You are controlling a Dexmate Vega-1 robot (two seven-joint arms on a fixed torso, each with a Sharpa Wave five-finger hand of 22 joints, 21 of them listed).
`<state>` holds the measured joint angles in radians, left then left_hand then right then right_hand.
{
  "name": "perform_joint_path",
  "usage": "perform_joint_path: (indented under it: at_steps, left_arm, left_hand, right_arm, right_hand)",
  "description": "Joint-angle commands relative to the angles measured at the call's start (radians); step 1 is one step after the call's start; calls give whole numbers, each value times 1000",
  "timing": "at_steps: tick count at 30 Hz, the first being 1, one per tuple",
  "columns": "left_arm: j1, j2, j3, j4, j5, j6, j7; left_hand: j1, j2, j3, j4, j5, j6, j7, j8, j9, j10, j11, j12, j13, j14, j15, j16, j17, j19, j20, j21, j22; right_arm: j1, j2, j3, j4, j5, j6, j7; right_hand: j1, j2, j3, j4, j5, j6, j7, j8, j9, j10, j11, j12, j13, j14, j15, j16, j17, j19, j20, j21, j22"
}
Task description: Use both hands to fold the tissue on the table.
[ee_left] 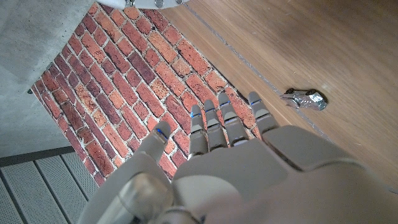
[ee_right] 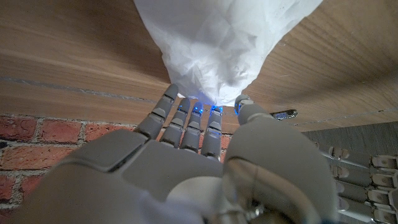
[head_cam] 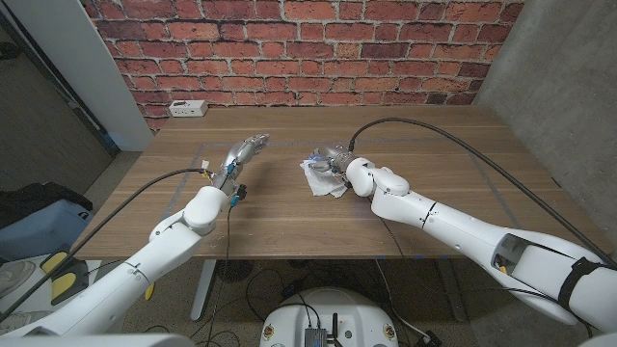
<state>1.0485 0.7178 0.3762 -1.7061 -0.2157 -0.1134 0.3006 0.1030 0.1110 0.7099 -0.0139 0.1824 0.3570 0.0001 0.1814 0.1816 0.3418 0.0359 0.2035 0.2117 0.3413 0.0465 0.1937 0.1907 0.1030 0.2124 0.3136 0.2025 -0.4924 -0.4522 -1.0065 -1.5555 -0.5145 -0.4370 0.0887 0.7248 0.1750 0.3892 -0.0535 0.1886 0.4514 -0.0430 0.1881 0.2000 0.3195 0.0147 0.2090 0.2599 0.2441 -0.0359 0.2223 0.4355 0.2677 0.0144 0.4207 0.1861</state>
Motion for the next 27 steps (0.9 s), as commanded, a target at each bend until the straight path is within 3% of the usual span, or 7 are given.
perform_joint_path:
  at_steps: [1,10,17,23,27]
  left_arm:
    - [-9,12,8,-11,12,25,-13]
    - [-31,21,20,-10,23,44,-32]
    - [-62,52,41,-33,76,104,-44]
    - [-102,95,81,-81,172,207,-58]
    - [-137,117,116,-101,237,256,-86]
  left_hand:
    - [-10,4,3,-1,-2,-5,3,4,2,2,0,6,2,-1,1,4,3,-4,2,0,2]
    - [-11,3,3,-1,-2,2,7,8,2,4,4,7,2,1,1,5,3,-5,2,-1,2]
    - [-11,3,4,-3,-2,46,26,22,2,32,-3,19,2,3,-3,6,2,-8,2,-4,3]
    - [12,12,13,-26,3,80,21,29,2,53,-15,26,1,4,-19,6,-2,-16,-1,-9,3]
    - [56,30,30,-68,14,125,11,34,1,61,-33,25,-2,-11,-34,2,-5,-31,-14,-18,1]
  right_arm:
    - [32,0,-27,23,36,-46,73]
    - [23,-17,-19,-4,59,-44,59]
    - [-21,-38,15,-61,68,-37,-16]
    - [-77,-59,55,-121,71,-24,-107]
    - [-109,-64,76,-147,66,-20,-165]
  right_hand:
    - [-12,0,-6,3,-1,1,0,2,1,6,6,2,2,4,-32,2,-1,0,6,-2,1]
    - [-16,4,-5,5,0,2,1,4,1,12,10,3,0,15,-34,5,-5,5,9,-1,1]
    - [-21,4,-7,4,2,-25,-6,-3,0,-38,-6,-15,-4,-6,-37,0,-10,0,9,-5,1]
    - [-27,-5,-15,1,1,-50,-11,-7,0,-60,-10,-19,-7,-12,-35,-1,-15,-4,14,-9,1]
    - [-37,-14,-24,1,-2,-70,-13,-10,0,-81,-13,-23,-9,-17,-31,-2,-19,-5,21,-11,1]
